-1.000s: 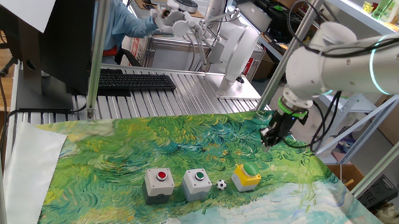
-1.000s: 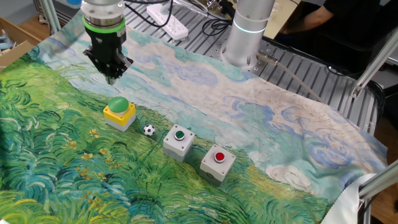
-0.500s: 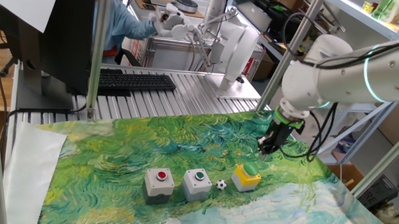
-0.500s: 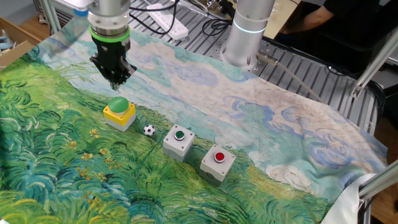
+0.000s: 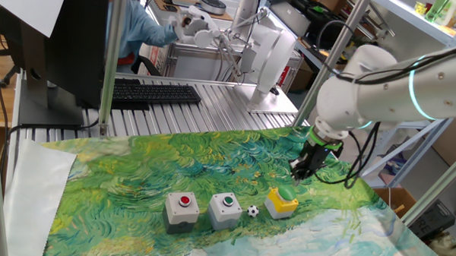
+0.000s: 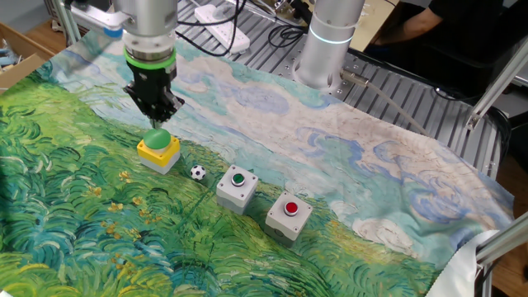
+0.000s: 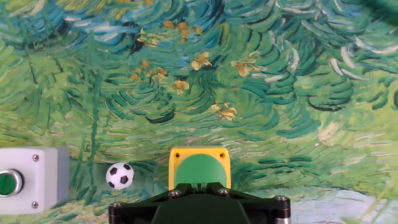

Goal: Press three buttons from left to right in sequence

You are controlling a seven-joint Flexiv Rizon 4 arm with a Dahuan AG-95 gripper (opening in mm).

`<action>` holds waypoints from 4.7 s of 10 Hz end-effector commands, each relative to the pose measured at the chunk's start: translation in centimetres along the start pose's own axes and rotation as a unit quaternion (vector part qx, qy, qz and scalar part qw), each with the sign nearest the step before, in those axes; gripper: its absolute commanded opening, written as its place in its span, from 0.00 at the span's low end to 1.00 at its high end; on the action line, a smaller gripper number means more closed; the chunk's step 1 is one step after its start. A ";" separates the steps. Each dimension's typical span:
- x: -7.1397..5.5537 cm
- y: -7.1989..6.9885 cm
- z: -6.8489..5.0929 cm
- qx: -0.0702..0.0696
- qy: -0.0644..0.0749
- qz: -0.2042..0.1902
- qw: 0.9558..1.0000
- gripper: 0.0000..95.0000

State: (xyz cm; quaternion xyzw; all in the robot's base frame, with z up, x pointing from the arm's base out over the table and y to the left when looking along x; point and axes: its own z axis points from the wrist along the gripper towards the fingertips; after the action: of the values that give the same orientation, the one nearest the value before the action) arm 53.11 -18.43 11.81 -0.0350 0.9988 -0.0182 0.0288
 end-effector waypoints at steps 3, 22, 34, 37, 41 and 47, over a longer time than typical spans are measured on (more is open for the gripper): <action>-0.2 -0.4 1.6 0.003 -0.002 -0.002 1.000 0.00; 1.1 0.6 -3.2 0.002 -0.002 -0.002 1.000 0.00; 1.2 10.3 -5.2 -0.011 0.001 0.030 0.999 0.00; 0.9 10.3 -5.2 -0.013 0.007 0.010 1.000 0.00; 0.8 10.3 -5.4 -0.009 0.007 0.008 1.000 0.00; 0.8 10.3 -5.4 -0.011 0.007 -0.045 0.999 0.00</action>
State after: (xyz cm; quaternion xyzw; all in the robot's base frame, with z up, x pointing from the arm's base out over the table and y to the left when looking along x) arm 51.50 -7.99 16.72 -0.0804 0.9965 -0.0076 0.0193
